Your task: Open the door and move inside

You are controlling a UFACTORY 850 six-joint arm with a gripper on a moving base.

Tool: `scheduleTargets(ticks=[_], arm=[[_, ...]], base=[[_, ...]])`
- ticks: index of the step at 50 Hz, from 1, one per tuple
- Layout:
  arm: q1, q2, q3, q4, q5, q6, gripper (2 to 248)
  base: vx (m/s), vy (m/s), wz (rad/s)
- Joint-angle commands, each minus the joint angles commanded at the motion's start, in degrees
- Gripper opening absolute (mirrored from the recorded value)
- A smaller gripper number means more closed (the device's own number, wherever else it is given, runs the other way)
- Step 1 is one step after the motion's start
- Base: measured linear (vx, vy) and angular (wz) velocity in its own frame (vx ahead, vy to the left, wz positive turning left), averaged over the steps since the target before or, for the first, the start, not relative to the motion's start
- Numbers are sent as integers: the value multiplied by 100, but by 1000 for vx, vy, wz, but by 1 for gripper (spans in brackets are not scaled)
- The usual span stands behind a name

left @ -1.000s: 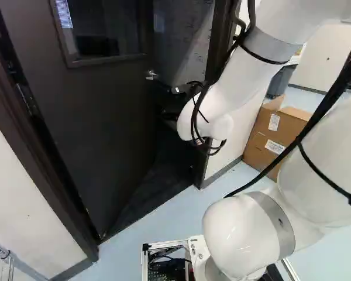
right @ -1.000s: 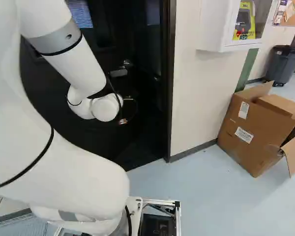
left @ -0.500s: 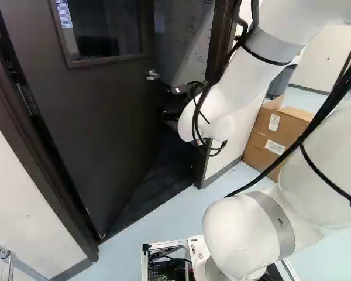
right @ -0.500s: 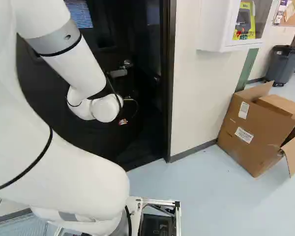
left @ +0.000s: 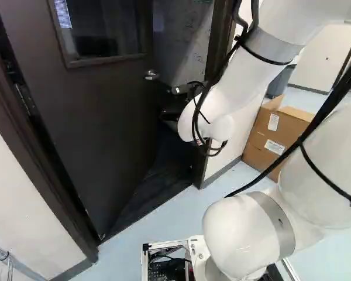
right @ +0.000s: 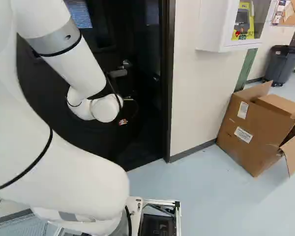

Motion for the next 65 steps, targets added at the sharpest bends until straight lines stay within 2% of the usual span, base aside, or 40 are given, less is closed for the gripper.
scheduleTargets(ticks=[65], arm=[[0,0,0,0,0,0,247]], base=[[50,41,69]])
